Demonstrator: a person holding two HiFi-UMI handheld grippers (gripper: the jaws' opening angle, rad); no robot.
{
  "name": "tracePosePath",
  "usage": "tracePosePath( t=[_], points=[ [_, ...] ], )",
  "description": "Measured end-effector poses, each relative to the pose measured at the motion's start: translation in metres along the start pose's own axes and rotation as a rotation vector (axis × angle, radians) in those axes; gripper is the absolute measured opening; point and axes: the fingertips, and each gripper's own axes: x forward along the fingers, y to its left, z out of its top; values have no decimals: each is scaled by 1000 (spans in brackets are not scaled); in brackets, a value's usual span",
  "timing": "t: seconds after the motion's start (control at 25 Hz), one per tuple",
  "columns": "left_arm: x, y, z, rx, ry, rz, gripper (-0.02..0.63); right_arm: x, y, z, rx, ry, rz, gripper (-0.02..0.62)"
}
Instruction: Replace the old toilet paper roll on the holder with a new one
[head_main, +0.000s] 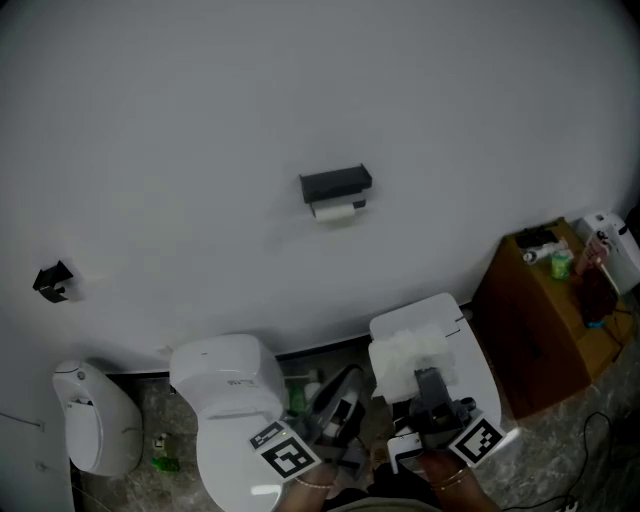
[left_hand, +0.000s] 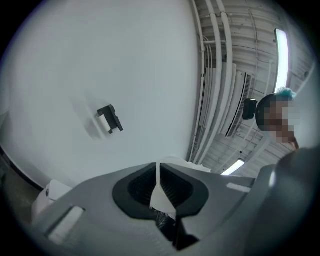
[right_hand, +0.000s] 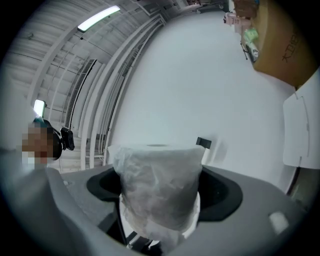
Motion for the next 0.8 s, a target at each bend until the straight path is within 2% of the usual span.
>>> tracePosePath(
  t=[0.4, 0.8],
  points=[
    [90, 46, 21, 35, -72, 29, 8, 75, -55, 47, 33, 75, 38, 434],
    [123, 68, 18, 27, -78, 57, 8, 96, -89, 63, 78, 103, 24, 434]
  ],
)
